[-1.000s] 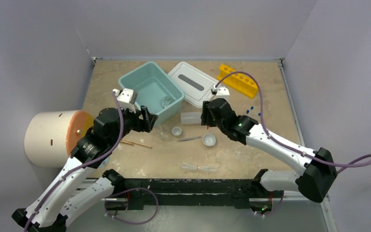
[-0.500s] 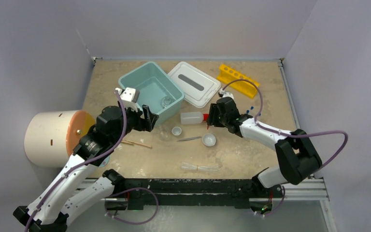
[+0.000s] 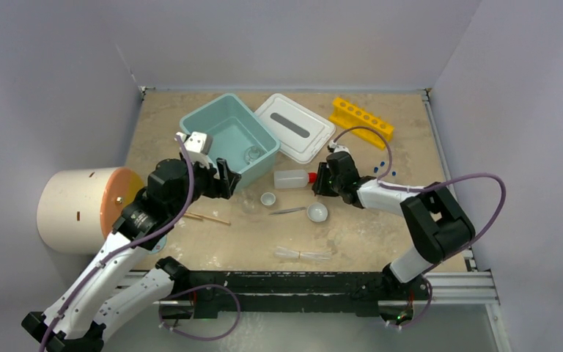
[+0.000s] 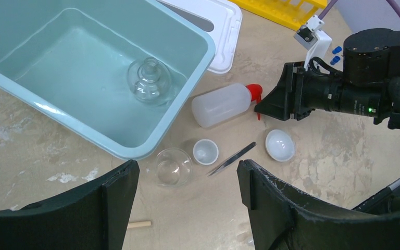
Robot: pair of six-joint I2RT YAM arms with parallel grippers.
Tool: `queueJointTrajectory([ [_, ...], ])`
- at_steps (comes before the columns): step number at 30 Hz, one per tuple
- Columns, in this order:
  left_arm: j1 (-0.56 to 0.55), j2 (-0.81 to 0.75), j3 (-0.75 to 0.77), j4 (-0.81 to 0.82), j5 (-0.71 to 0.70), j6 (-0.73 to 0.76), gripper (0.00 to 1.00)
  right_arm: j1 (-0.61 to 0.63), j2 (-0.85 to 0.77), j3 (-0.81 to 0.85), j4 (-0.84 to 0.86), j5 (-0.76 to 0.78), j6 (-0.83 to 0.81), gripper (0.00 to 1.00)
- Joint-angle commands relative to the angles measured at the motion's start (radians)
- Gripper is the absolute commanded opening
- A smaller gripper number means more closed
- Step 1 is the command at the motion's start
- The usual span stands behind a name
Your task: Organize the chemistry lab equipment
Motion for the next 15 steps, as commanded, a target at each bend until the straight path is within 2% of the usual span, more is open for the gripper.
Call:
queueJointTrajectory([
  [1,0.010,0.003,-0.005,0.048,0.016,0.009,0.70,0.001,0.018,-0.003,0.065,0.010,-0.008,0.34],
  [9,0.017,0.005,-0.005,0.049,0.021,0.009,0.70,0.000,0.063,0.004,0.106,0.057,-0.025,0.27],
  [15,0.021,0.007,-0.006,0.052,0.029,0.009,0.70,0.001,0.068,0.005,0.106,0.064,-0.025,0.09],
])
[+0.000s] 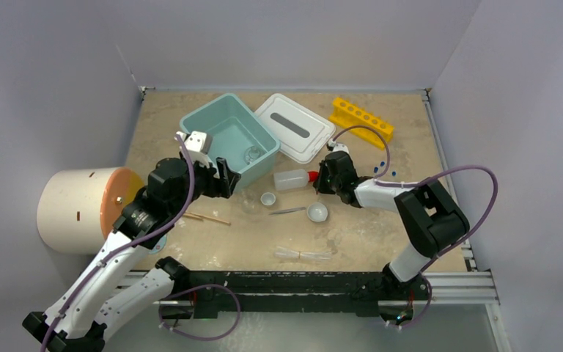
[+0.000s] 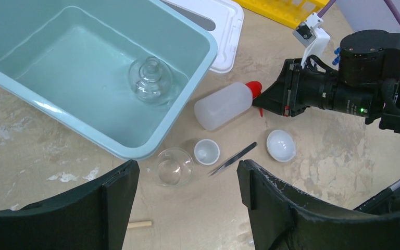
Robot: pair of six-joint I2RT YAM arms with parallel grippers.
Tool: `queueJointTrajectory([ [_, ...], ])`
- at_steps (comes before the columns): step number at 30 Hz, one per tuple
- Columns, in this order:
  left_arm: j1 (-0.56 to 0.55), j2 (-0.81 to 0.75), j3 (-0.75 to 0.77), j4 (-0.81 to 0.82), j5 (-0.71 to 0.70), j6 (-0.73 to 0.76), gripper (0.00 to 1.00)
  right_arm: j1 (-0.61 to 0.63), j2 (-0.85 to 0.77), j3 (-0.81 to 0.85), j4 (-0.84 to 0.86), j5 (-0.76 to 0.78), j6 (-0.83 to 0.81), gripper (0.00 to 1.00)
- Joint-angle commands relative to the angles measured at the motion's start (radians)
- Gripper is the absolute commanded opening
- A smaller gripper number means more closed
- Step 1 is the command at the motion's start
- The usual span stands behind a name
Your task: Organize the chemistry lab equipment
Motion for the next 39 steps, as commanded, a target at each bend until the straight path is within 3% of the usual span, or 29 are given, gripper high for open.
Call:
queueJointTrajectory([
  [1,0.008,-0.001,-0.007,0.052,0.017,0.009,0.70,0.002,0.004,0.005,0.005,0.031,-0.015,0.03],
  [13,0.008,-0.002,0.005,0.068,0.092,0.007,0.70,0.036,-0.194,0.047,-0.136,0.094,-0.036,0.00],
  [22,0.008,0.086,0.258,-0.060,0.226,-0.001,0.71,0.210,-0.432,0.129,-0.276,0.223,-0.113,0.00],
  [30,0.009,0.179,0.480,-0.226,0.352,0.037,0.71,0.419,-0.577,0.156,-0.237,0.241,-0.345,0.00],
  [39,0.009,0.210,0.477,-0.342,0.498,0.064,0.71,0.604,-0.621,0.150,-0.155,0.242,-0.716,0.00],
])
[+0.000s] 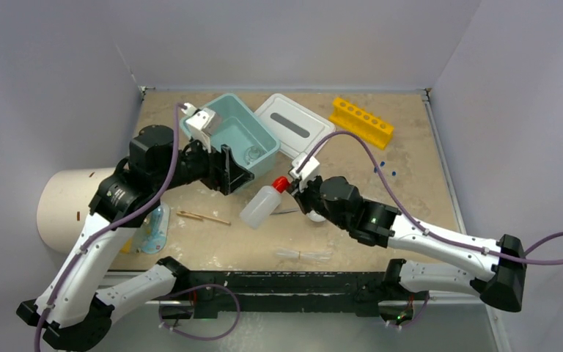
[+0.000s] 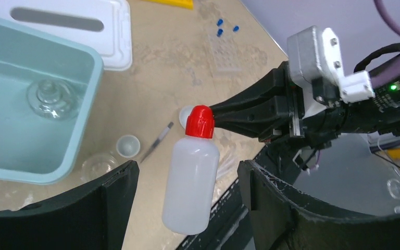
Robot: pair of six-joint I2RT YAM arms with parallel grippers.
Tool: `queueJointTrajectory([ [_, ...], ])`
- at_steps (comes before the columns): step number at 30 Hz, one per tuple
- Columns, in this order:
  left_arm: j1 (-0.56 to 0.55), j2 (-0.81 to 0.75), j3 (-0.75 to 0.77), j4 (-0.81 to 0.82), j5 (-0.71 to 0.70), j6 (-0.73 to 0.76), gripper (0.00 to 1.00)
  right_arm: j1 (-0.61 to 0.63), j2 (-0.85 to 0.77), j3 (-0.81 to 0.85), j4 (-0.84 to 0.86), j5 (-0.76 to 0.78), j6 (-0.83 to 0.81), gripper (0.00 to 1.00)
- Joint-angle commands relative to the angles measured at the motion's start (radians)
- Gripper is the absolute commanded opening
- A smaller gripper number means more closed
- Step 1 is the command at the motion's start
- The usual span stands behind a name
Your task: Organize the chemistry lab equipment
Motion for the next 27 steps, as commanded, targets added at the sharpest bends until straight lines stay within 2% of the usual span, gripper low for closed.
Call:
queueJointTrajectory([
  [1,0.007,0.027,0.003,-0.077,0.133,0.040,0.71,0.066,-0.048,0.029,0.118,-0.008,-0.298,0.00],
  [6,0.007,0.040,-0.065,-0.088,0.246,0.045,0.71,0.112,-0.078,0.003,0.193,-0.124,-0.555,0.00],
  [9,0.008,0.053,-0.090,-0.078,0.308,0.039,0.69,0.136,-0.054,0.044,0.188,-0.156,-0.647,0.00],
  [13,0.008,0.059,-0.091,-0.078,0.350,0.040,0.69,0.167,0.014,0.110,0.132,-0.178,-0.707,0.00],
  [19,0.008,0.065,-0.095,-0.097,0.372,0.050,0.68,0.214,0.060,0.126,0.157,-0.143,-0.754,0.00],
  [27,0.006,0.077,-0.105,-0.155,0.260,0.080,0.62,0.267,0.087,0.142,0.170,-0.070,-0.773,0.00],
])
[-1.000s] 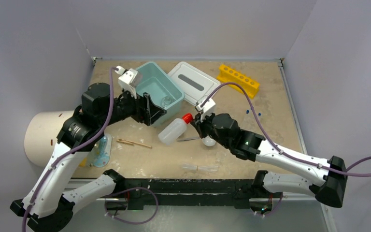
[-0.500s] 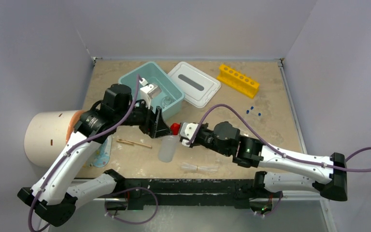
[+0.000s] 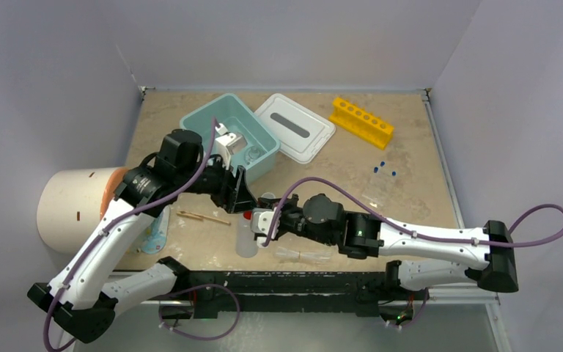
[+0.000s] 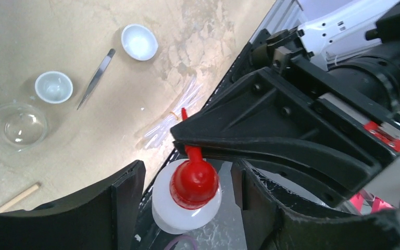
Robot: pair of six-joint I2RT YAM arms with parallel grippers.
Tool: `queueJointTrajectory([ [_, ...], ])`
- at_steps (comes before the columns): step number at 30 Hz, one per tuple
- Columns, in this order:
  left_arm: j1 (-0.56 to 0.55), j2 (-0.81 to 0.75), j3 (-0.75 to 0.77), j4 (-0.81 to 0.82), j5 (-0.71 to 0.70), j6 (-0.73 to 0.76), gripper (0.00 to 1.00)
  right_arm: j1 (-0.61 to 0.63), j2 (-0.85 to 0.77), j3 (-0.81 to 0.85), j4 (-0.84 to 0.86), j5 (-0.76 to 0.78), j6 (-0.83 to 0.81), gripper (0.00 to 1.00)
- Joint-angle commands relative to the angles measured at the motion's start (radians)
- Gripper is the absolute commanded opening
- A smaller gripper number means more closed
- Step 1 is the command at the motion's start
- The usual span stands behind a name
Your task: Organize the chemistry lab equipment
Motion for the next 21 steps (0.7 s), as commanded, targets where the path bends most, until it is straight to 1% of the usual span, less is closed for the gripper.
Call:
queueJointTrajectory([
  [1,0.006,0.005,-0.003,-0.029,-0.062,0.039,0.60,0.022,-0.002,0.064,0.061,0.061,-0.034,0.00],
  [6,-0.008,-0.003,-0.005,-0.045,-0.067,0.042,0.58,0.037,0.008,0.073,0.059,0.099,-0.037,0.00],
  [12,-0.013,-0.009,-0.018,-0.050,-0.027,0.041,0.56,0.050,0.015,0.070,0.077,0.144,-0.052,0.00],
  [21,-0.015,-0.002,-0.029,-0.058,-0.005,0.039,0.56,0.057,0.028,0.070,0.089,0.172,-0.062,0.00],
])
